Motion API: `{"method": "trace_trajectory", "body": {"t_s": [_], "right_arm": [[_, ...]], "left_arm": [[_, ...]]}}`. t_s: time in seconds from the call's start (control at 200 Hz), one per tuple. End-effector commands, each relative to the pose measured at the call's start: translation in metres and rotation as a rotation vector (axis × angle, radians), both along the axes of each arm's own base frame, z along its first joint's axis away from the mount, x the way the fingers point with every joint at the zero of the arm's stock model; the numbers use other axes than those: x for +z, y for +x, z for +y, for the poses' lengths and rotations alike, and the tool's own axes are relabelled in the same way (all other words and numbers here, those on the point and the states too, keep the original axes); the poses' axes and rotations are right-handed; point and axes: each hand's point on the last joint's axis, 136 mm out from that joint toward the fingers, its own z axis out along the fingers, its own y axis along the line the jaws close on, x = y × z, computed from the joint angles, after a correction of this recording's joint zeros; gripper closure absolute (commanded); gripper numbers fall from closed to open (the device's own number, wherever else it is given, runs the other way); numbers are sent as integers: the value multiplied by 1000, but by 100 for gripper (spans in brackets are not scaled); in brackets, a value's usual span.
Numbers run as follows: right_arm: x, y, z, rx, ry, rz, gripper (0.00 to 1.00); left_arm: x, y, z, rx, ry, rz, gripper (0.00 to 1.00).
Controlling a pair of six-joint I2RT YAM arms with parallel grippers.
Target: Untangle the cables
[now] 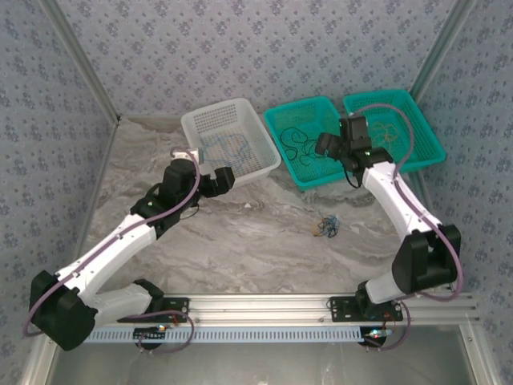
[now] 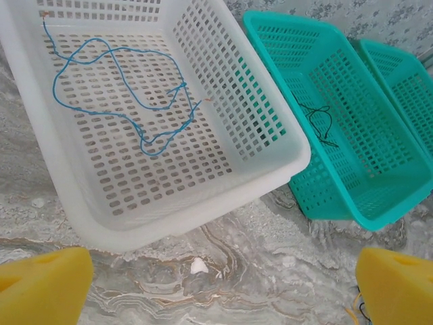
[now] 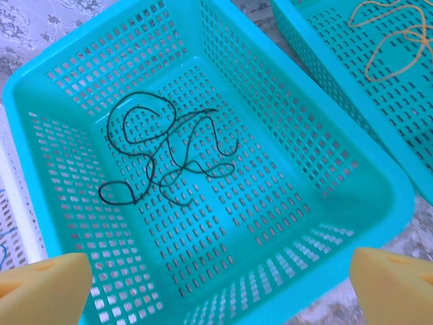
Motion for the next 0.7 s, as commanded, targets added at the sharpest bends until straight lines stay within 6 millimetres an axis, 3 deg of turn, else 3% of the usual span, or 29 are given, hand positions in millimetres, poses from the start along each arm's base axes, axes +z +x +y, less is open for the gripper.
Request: {"method": "trace_trajectory", "body": {"t_s": [0.0,0.035,0.25,0.4,0.7], "right_arm": [[-3,-21,-8,-30,13,22,0],[-17,-33,-10,-28,10,59,0],[-48,-80,-6,-22,106,108,1],[-66,-103,7,24,191,131,1],[-111,-139,6,39,176,283,2]], "left_arm": [[6,9,0,31,-34,-17,1],[4,10,1,45,-26,-1,1],[-2,13,-9,12,-50,13,1],[-7,18,-16,8,-70,37,1],[-26,22,-23,12,-70,114,1]]}}
